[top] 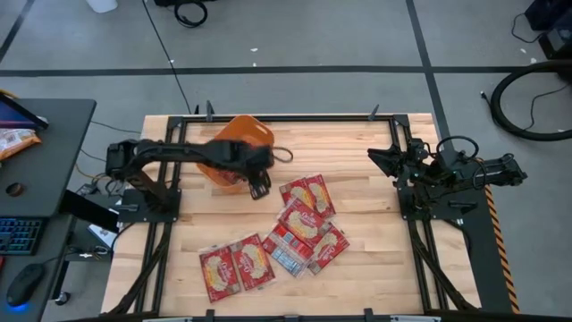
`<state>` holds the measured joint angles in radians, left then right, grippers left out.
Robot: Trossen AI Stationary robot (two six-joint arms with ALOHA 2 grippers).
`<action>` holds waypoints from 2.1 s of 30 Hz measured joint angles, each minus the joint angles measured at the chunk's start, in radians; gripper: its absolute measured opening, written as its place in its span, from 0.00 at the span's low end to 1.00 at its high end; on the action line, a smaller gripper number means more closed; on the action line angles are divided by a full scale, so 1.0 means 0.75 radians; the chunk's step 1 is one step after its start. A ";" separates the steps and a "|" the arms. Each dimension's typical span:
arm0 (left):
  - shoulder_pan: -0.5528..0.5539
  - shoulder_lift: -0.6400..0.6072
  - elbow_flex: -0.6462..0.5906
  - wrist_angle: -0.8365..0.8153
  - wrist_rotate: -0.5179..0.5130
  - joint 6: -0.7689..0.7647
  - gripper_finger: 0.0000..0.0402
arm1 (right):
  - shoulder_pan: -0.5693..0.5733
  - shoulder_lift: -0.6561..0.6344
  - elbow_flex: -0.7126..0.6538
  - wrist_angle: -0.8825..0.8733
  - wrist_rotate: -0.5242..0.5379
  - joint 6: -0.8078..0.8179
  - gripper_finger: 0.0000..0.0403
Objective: Sort popcorn bags into baskets
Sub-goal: Put the red popcorn bag into the orange bin
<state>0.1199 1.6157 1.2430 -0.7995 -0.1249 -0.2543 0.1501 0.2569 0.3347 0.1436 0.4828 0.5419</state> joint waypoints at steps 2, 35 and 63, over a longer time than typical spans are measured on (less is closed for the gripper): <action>-0.057 0.000 0.000 0.018 0.019 -0.036 0.43 | 0.000 0.000 0.000 0.000 0.000 -0.001 0.32; -0.871 0.002 -0.371 0.169 0.637 -1.482 0.43 | 0.000 0.000 0.000 -0.004 0.006 -0.022 0.32; -0.716 0.009 -0.458 -0.145 0.069 -0.360 0.40 | 0.000 0.000 0.000 0.005 0.007 0.002 0.32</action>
<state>-0.4173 1.6224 0.8996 -0.9085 -0.0733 -0.5243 0.1501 0.2570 0.3347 0.1474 0.4877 0.5434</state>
